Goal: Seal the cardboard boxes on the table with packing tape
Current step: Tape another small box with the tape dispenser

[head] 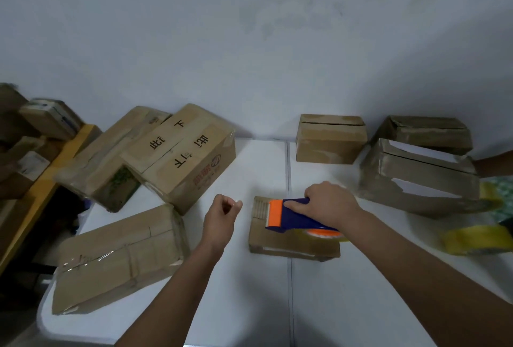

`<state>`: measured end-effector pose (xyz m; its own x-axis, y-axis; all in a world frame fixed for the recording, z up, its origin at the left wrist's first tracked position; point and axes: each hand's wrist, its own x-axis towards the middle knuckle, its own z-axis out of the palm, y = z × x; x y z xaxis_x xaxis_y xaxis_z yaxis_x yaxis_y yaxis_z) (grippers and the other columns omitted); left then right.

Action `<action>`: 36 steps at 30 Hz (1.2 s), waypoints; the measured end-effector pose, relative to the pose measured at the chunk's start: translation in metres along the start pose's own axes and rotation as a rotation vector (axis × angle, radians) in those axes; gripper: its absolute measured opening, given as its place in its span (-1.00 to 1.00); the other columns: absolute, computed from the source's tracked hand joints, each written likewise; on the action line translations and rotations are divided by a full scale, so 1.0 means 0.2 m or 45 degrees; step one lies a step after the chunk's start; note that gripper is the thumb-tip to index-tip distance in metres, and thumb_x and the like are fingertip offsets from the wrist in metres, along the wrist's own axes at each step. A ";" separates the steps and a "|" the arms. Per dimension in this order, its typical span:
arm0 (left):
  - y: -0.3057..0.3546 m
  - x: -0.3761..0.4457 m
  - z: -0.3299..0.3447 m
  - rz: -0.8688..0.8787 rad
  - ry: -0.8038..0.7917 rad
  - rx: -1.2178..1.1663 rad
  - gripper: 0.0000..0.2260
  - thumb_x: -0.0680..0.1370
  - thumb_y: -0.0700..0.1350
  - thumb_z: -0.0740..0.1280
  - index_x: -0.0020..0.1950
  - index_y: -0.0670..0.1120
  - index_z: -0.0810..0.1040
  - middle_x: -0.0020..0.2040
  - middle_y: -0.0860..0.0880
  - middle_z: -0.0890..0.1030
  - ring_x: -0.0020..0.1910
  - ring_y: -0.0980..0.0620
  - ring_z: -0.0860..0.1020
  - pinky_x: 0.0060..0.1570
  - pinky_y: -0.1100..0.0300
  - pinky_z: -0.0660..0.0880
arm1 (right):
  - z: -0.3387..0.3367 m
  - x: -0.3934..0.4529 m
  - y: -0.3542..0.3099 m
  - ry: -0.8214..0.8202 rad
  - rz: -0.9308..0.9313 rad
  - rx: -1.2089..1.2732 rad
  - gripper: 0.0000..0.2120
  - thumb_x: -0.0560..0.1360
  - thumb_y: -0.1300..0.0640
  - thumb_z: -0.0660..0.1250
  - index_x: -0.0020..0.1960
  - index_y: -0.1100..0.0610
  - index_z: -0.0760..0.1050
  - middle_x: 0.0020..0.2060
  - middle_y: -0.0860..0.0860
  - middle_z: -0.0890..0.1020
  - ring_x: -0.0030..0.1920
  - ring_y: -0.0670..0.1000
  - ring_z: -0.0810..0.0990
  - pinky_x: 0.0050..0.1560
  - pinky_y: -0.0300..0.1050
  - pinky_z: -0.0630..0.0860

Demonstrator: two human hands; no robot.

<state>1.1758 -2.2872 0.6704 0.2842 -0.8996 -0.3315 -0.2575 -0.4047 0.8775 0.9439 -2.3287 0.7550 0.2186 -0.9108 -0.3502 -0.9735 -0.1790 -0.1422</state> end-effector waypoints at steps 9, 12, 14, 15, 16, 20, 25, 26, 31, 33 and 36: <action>-0.12 0.03 0.03 -0.035 0.011 -0.111 -0.84 0.60 -0.06 0.36 -0.11 -0.08 0.46 -0.17 -0.01 0.56 -0.13 0.01 0.53 -0.07 0.14 0.51 | 0.01 0.02 -0.09 -0.032 0.071 -0.129 -0.44 0.48 -0.44 0.10 -0.23 0.06 0.42 -0.34 -0.05 0.48 -0.27 -0.03 0.53 -0.27 -0.18 0.41; -0.14 0.04 0.01 -0.017 -0.001 -0.151 -0.84 0.59 -0.06 0.37 -0.12 -0.06 0.46 -0.19 0.00 0.55 -0.17 0.05 0.51 -0.08 0.16 0.49 | 0.01 0.03 -0.11 -0.027 0.087 -0.163 -0.42 0.48 -0.45 0.09 -0.15 0.08 0.47 -0.32 -0.04 0.50 -0.24 -0.02 0.55 -0.26 -0.18 0.41; -0.17 0.05 0.02 -0.040 -0.016 -0.142 -0.84 0.59 -0.05 0.37 -0.12 -0.06 0.46 -0.18 -0.01 0.56 -0.17 0.06 0.51 -0.09 0.19 0.48 | 0.01 0.03 -0.12 -0.036 0.092 -0.170 -0.43 0.48 -0.44 0.10 -0.15 0.08 0.46 -0.34 -0.05 0.49 -0.24 -0.03 0.55 -0.25 -0.19 0.43; -0.18 0.05 0.02 -0.062 -0.025 -0.144 -0.84 0.59 -0.04 0.37 -0.12 -0.06 0.46 -0.16 -0.01 0.57 -0.17 0.06 0.51 -0.09 0.19 0.49 | 0.02 0.03 -0.13 -0.038 0.088 -0.177 -0.43 0.48 -0.44 0.09 -0.15 0.08 0.46 -0.34 -0.05 0.49 -0.24 -0.03 0.55 -0.24 -0.19 0.44; -0.19 0.05 0.04 -0.087 -0.037 -0.152 -0.84 0.59 -0.03 0.37 -0.11 -0.06 0.47 -0.15 -0.02 0.58 -0.16 0.05 0.52 -0.08 0.17 0.50 | 0.02 0.03 -0.13 -0.036 0.085 -0.185 -0.42 0.49 -0.44 0.09 -0.16 0.08 0.46 -0.33 -0.04 0.50 -0.23 -0.02 0.56 -0.21 -0.18 0.47; -0.24 0.06 0.13 -0.218 -0.140 -0.196 -0.85 0.62 -0.03 0.32 -0.06 -0.09 0.48 -0.10 -0.06 0.59 -0.10 0.01 0.54 -0.04 0.12 0.52 | 0.03 0.04 -0.16 -0.046 0.107 -0.214 -0.41 0.49 -0.43 0.09 -0.12 0.11 0.48 -0.29 -0.03 0.52 -0.21 -0.01 0.58 -0.17 -0.16 0.50; -0.23 0.05 0.20 -0.309 -0.256 -0.187 -0.80 0.67 0.04 0.19 0.05 -0.09 0.43 0.00 -0.10 0.59 -0.10 0.01 0.54 -0.13 0.14 0.51 | 0.03 0.04 -0.19 -0.048 0.126 -0.244 -0.47 0.51 -0.41 0.10 -0.16 0.07 0.43 -0.37 -0.05 0.44 -0.28 -0.02 0.52 -0.29 -0.20 0.38; -0.24 0.04 0.20 -0.317 -0.267 -0.156 -0.79 0.68 0.05 0.18 0.07 -0.09 0.42 0.02 -0.09 0.58 -0.08 0.01 0.54 -0.12 0.15 0.51 | 0.03 0.04 -0.19 -0.047 0.130 -0.251 -0.47 0.51 -0.40 0.10 -0.17 0.07 0.43 -0.37 -0.05 0.44 -0.29 -0.03 0.50 -0.33 -0.21 0.35; -0.37 0.03 0.21 -0.382 -0.321 0.231 -0.81 0.61 -0.14 0.23 0.19 -0.16 0.47 0.20 -0.15 0.52 0.02 -0.03 0.52 -0.09 0.18 0.48 | 0.02 0.04 -0.21 -0.059 0.150 -0.284 -0.45 0.51 -0.41 0.09 -0.20 0.08 0.42 -0.38 -0.04 0.45 -0.34 -0.04 0.47 -0.41 -0.21 0.27; -0.33 0.04 0.16 -0.327 -0.315 0.242 -0.74 0.64 -0.17 0.20 0.32 -0.13 0.45 0.28 -0.10 0.52 0.14 -0.02 0.52 0.04 0.16 0.48 | 0.02 0.04 -0.20 -0.070 0.156 -0.277 -0.45 0.51 -0.40 0.09 -0.24 0.08 0.40 -0.38 -0.04 0.45 -0.34 -0.04 0.48 -0.39 -0.21 0.31; -0.20 0.05 0.06 -0.145 -0.292 0.201 -0.64 0.68 -0.24 0.11 0.46 -0.04 0.41 0.35 0.05 0.47 0.27 0.07 0.47 0.11 0.27 0.38 | 0.02 0.06 -0.21 -0.077 0.154 -0.268 -0.45 0.52 -0.40 0.08 -0.31 0.07 0.35 -0.37 -0.03 0.47 -0.33 -0.03 0.50 -0.32 -0.18 0.39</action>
<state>1.1784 -2.2824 0.6284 0.1083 -0.8531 -0.5103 -0.3813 -0.5097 0.7712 0.9881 -2.3300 0.7544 0.0967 -0.9075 -0.4087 -0.9839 -0.1492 0.0983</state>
